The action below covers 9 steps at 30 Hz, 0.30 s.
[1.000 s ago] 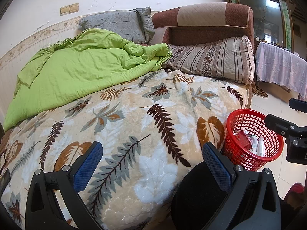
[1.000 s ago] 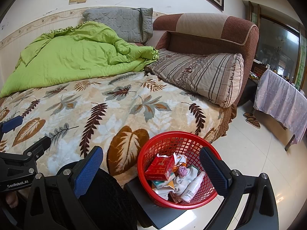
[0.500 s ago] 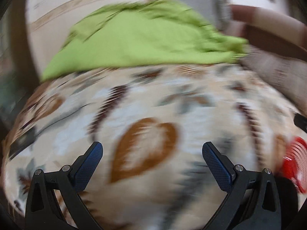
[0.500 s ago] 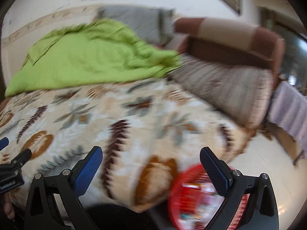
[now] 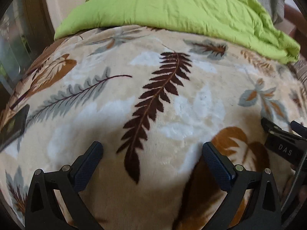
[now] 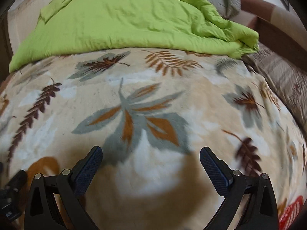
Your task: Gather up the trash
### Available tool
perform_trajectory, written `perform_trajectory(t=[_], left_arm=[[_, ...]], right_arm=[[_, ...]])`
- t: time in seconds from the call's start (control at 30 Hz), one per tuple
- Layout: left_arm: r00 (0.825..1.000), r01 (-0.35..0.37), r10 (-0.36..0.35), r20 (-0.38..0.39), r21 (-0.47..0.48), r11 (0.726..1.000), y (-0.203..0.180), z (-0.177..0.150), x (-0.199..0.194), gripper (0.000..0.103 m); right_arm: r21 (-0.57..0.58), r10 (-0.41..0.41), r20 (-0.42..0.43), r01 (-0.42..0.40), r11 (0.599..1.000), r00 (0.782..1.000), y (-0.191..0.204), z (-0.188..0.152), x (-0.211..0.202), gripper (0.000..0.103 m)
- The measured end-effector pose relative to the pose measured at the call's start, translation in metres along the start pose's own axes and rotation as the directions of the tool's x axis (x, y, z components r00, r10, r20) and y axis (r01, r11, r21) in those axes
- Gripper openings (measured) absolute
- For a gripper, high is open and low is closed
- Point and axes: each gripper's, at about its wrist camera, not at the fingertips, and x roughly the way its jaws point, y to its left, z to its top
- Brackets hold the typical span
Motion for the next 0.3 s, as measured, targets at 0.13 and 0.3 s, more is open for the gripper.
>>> perform_trajectory(t=[0.13, 0.3], left_arm=[[1.000, -0.003, 0.003, 0.011, -0.015, 1.000, 0.002, 0.002, 0.000, 0.103], [1.000, 0.024, -0.024, 0.015, -0.027, 0.999, 0.007, 0.005, 0.004, 0.103]], right_arm=[[0.006, 0.001, -0.049, -0.001, 1.000, 0.999, -0.002, -0.003, 0.008, 0.103], [0.070, 0.073, -0.041, -0.070, 0.995, 0.996, -0.013, -0.006, 0.012, 0.103]])
